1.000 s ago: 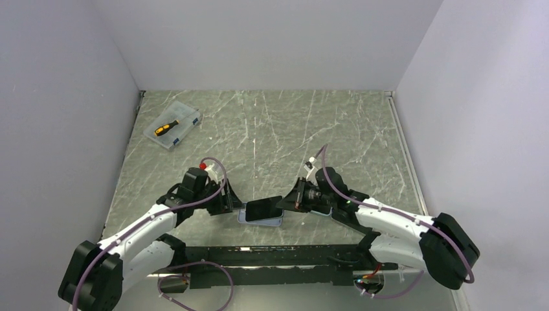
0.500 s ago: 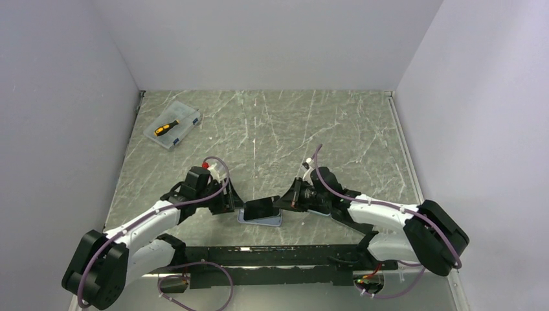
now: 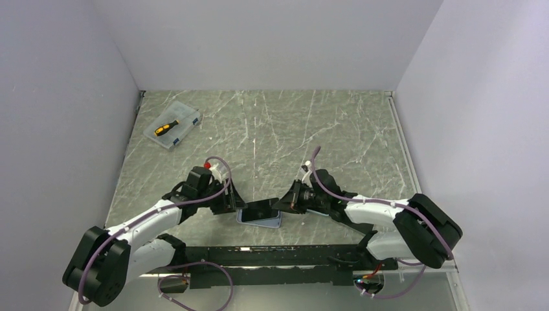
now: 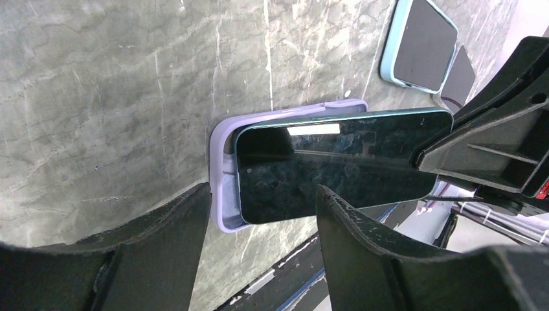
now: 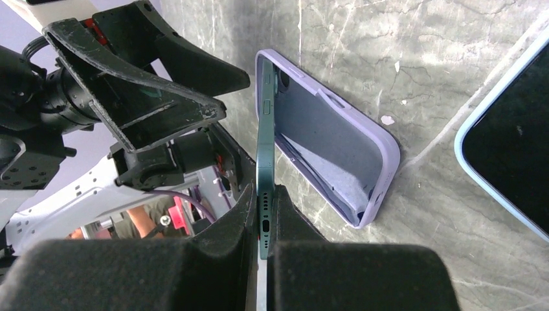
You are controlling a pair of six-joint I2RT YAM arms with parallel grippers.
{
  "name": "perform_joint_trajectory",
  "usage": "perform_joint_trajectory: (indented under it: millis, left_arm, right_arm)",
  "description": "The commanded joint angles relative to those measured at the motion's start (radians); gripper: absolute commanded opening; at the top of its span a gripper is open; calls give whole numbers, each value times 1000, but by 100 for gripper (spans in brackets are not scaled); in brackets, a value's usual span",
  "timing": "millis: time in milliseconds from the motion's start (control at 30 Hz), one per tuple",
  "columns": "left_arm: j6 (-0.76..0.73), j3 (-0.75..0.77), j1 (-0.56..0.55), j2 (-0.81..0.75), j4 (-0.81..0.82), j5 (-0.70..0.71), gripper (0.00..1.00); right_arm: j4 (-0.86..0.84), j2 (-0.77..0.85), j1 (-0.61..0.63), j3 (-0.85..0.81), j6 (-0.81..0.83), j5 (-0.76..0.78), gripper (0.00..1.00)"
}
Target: Put the phone into the phone case
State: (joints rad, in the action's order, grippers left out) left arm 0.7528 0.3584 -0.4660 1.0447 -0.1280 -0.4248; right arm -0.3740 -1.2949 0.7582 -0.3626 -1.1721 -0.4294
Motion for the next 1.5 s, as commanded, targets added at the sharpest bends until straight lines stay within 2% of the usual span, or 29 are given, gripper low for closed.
perform_joint_trajectory:
  millis: [0, 300, 967, 1233, 1467]
  left_arm:
    - [-1, -12, -8, 22, 57, -9, 65]
    - [-6, -14, -14, 58, 83, -10, 65]
    - [44, -49, -85, -33, 50, -20, 64]
    - [46, -60, -95, -45, 49, -10, 64]
    - [40, -44, -101, -25, 59, -14, 64]
  right_arm:
    - [-62, 2, 4, 21, -29, 2, 0]
    - [-66, 21, 41, 73, -79, 99, 0]
    - [-158, -125, 120, 91, -116, 205, 0]
    - [-110, -187, 125, 32, -17, 180, 0]
    - [-127, -264, 124, -6, 6, 118, 0]
